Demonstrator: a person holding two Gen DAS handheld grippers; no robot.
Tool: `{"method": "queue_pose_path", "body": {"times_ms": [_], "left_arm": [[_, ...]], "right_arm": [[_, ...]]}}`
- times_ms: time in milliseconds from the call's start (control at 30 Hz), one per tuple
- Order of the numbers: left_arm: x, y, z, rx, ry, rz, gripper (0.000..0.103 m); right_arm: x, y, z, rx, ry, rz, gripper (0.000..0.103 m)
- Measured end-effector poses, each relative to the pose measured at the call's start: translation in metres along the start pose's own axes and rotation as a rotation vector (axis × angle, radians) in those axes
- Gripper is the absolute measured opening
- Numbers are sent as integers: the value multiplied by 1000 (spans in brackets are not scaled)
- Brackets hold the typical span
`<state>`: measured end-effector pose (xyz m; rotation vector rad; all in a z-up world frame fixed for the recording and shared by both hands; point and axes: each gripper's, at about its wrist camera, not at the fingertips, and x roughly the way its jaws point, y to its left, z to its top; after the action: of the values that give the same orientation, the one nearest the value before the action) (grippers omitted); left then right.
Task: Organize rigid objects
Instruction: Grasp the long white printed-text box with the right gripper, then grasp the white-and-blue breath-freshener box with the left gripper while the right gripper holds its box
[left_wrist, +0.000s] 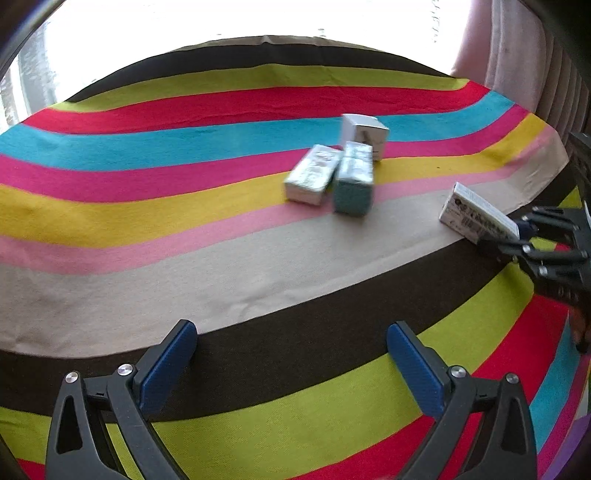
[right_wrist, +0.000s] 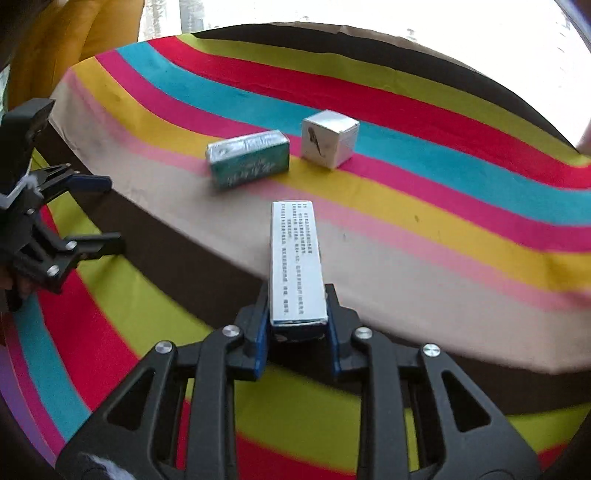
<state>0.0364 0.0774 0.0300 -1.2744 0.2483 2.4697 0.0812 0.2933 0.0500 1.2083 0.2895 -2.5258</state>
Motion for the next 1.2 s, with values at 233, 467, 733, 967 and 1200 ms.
{"method": "queue_pose_path", "body": {"times_ms": [233, 467, 733, 967, 1200], "left_arm": [[29, -60, 45, 100, 2, 5, 102], [54, -70, 85, 82, -23, -72, 50], [-2, -65, 16, 210, -35, -90, 6], [-30, -14, -12, 91, -9, -150, 7], [-3, -54, 60, 30, -53, -153, 56]], "right_arm": [[-4, -3, -7, 45, -15, -40, 29], [2, 0, -2, 54, -14, -42, 30], [-3, 0, -4, 65, -15, -35, 30], [-2, 2, -3, 59, -14, -46, 30], [-2, 1, -3, 63, -14, -50, 30]]}}
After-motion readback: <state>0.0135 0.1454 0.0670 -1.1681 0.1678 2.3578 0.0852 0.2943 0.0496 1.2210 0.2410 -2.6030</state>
